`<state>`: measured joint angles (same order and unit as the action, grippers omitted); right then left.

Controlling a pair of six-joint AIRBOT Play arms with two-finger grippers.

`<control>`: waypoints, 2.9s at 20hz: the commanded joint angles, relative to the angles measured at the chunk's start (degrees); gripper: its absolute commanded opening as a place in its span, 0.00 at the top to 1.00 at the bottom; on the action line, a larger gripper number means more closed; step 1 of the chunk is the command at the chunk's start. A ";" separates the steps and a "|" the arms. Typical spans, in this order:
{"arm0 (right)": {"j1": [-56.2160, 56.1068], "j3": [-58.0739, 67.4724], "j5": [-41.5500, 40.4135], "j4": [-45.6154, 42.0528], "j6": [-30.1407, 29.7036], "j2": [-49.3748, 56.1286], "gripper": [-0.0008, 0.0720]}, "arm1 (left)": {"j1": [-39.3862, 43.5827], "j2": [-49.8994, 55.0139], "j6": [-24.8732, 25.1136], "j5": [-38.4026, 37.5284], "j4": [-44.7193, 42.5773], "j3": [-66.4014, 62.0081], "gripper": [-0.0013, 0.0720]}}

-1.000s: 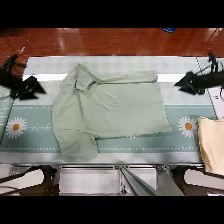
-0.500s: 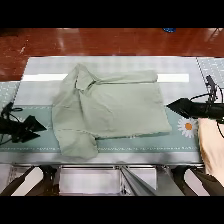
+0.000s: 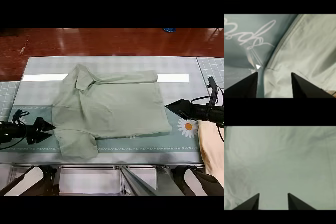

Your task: Fold the shirts.

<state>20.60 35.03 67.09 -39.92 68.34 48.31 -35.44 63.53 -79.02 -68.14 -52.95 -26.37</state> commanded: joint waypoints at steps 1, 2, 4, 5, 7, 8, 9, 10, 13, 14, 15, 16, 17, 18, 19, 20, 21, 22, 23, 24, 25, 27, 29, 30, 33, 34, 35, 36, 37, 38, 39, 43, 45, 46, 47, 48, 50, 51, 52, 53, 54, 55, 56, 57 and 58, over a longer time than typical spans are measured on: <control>0.00 -0.04 -1.31 0.02 0.11 -0.15 0.43 | 2.84 1.86 0.61 4.33 1.53 0.39 0.29; 0.02 -0.04 -2.71 -0.13 0.81 -0.15 0.43 | 5.64 2.27 0.59 4.85 1.60 0.37 0.29; 0.44 0.24 -7.08 -0.20 2.29 -0.15 0.43 | 11.08 2.64 -0.13 7.17 1.55 0.24 0.36; 2.03 0.68 -7.65 -0.68 2.73 -0.15 0.43 | 12.72 2.67 -0.72 7.74 1.55 -0.33 0.70; 8.33 1.29 -6.84 -7.15 4.31 -0.15 0.43 | 13.79 2.69 -0.68 6.99 1.57 -1.99 0.95; 12.11 1.27 -5.88 -14.27 8.11 -0.15 0.43 | 13.77 2.69 -0.68 6.16 1.55 -2.75 0.95; 15.91 1.25 -3.78 -22.34 12.63 -0.15 0.43 | 13.66 2.69 -0.70 5.86 1.57 -3.26 0.95; 18.97 0.68 -0.72 -27.56 14.38 -0.15 0.43 | 13.68 2.69 -0.68 5.75 1.57 -3.45 0.95; 19.47 -5.25 1.46 -24.96 15.89 -0.13 0.43 | 13.68 2.69 -0.68 5.75 1.57 -3.45 0.95; 18.47 -7.72 1.64 -20.83 14.82 0.17 0.43 | 13.68 2.69 -0.70 5.75 1.57 -3.45 0.95; 17.44 -9.60 2.05 -16.85 12.17 0.72 0.43 | 13.68 2.69 -0.70 5.64 1.57 -3.45 0.95; 16.22 -10.86 2.91 -14.36 10.23 1.60 0.43 | 13.68 2.69 -0.72 5.46 1.57 -3.45 0.95; 14.38 -11.58 3.10 -13.64 10.01 2.62 0.43 | 13.68 2.69 -0.72 5.46 1.57 -3.45 0.95; 12.31 -11.65 2.49 -13.97 10.05 3.67 0.43 | 13.68 2.69 -0.72 5.51 1.60 -3.45 0.95; 10.38 -11.65 1.25 -13.53 10.34 4.72 0.43 | 13.68 2.69 -0.70 5.51 1.57 -3.45 0.95; 8.72 -11.65 -0.31 -12.94 10.56 5.73 0.43 | 13.68 2.69 -0.70 5.51 1.57 -3.45 0.95; 7.30 -11.65 -2.27 -12.96 11.43 6.99 0.43 | 13.68 2.69 -0.72 5.46 1.57 -3.45 0.95; 6.49 -11.65 -3.89 -13.03 12.85 8.52 0.43 | 13.68 2.69 -0.72 5.31 1.57 -3.45 0.95; 6.29 -11.63 -4.87 -12.09 13.44 10.14 0.43 | 13.68 2.69 -0.70 5.03 1.57 -3.43 0.95; 6.32 -11.61 -5.66 -9.62 12.35 11.78 0.43 | 13.68 2.69 -0.72 4.96 1.57 -3.43 0.95; 6.29 -11.37 -6.12 -7.19 10.86 13.29 0.43 | 13.68 2.69 -0.72 4.98 1.57 -3.43 0.95; 4.87 -10.56 -7.58 -5.09 10.21 15.63 0.43 | 13.68 2.69 -0.70 5.09 1.57 -3.45 0.95; 1.60 -9.31 -9.86 -5.05 10.27 17.64 0.44 | 13.70 2.69 -0.74 5.07 1.60 -3.43 0.95; -0.22 -8.68 -10.86 -5.07 10.43 18.60 0.45 | 13.90 2.69 -0.72 4.96 1.62 -3.45 0.95; -3.82 -5.51 -10.82 -4.46 8.11 19.96 0.96 | 15.17 2.58 -0.68 4.90 2.73 -4.37 0.95; -4.44 -2.56 -8.46 -3.91 6.67 19.96 0.96 | 15.21 2.29 -0.44 4.20 4.22 -5.86 0.95; -4.72 1.27 -5.51 -3.91 5.66 19.89 0.96 | 15.21 1.68 0.66 2.97 6.08 -8.50 0.95; -4.72 6.34 -2.38 -3.80 4.55 19.41 0.96 | 15.21 0.76 1.03 1.73 8.35 -12.26 0.95; -4.72 12.70 1.03 -3.39 2.84 18.25 0.96 | 15.23 -0.44 1.03 1.22 10.54 -16.41 0.95; -4.72 19.52 3.15 -3.23 2.49 16.55 0.96 | 15.34 -2.27 1.03 1.70 13.22 -21.44 0.95; -4.72 26.86 3.54 -3.28 2.64 14.64 0.96 | 15.37 -4.20 1.01 2.71 14.93 -26.73 0.95; -4.72 58.90 3.04 -7.89 7.98 10.29 0.96 | 15.34 -11.13 0.81 7.96 15.50 -51.45 0.95; -4.70 70.86 6.64 -10.10 9.49 8.92 0.96 | 15.34 -13.88 0.96 8.17 15.45 -61.59 0.95; -4.70 75.06 8.26 -11.93 10.60 7.69 0.96 | 15.32 -15.43 1.49 8.20 15.21 -65.26 0.95; -4.70 77.96 8.85 -14.32 11.80 5.70 0.96 | 15.30 -17.38 1.92 8.17 14.01 -68.24 0.95; -4.70 79.03 8.72 -16.48 12.98 3.23 0.96 | 15.30 -19.63 1.84 8.02 11.17 -69.99 0.95; -4.72 79.17 10.54 -20.76 15.17 -2.40 0.96 | 15.28 -24.55 -1.92 6.97 5.09 -70.44 0.95; -4.72 79.17 12.52 -21.75 15.93 -4.66 0.96 | 15.28 -27.34 -2.71 6.08 1.86 -70.44 0.95; -4.72 79.17 14.10 -23.06 17.07 -6.82 0.96 | 15.28 -29.92 -2.97 5.18 -1.11 -70.44 0.95; -4.72 79.17 14.78 -24.44 18.01 -8.98 0.96 | 15.28 -32.74 -3.96 4.15 -4.35 -70.44 0.95; -4.72 79.17 15.23 -25.18 18.32 -10.84 0.96 | 15.28 -35.34 -4.22 2.91 -7.69 -70.44 0.95; -4.72 79.17 16.20 -25.90 18.51 -12.24 0.96 | 15.28 -37.68 -4.22 1.81 -11.69 -70.44 0.95; -4.72 79.17 17.70 -27.21 19.23 -13.31 0.96 | 15.28 -39.87 -4.59 0.72 -17.22 -70.42 0.95; -4.72 79.17 19.65 -28.39 20.13 -13.99 0.96 | 15.34 -41.66 -7.89 -0.09 -23.17 -70.42 0.95; -4.72 79.12 21.55 -29.64 20.65 -14.23 0.96 | 15.37 -42.69 -10.73 -0.90 -26.71 -70.38 0.95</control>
<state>15.92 113.75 83.59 -64.97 86.56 37.01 -20.10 26.02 -84.18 -66.04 -64.75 -96.40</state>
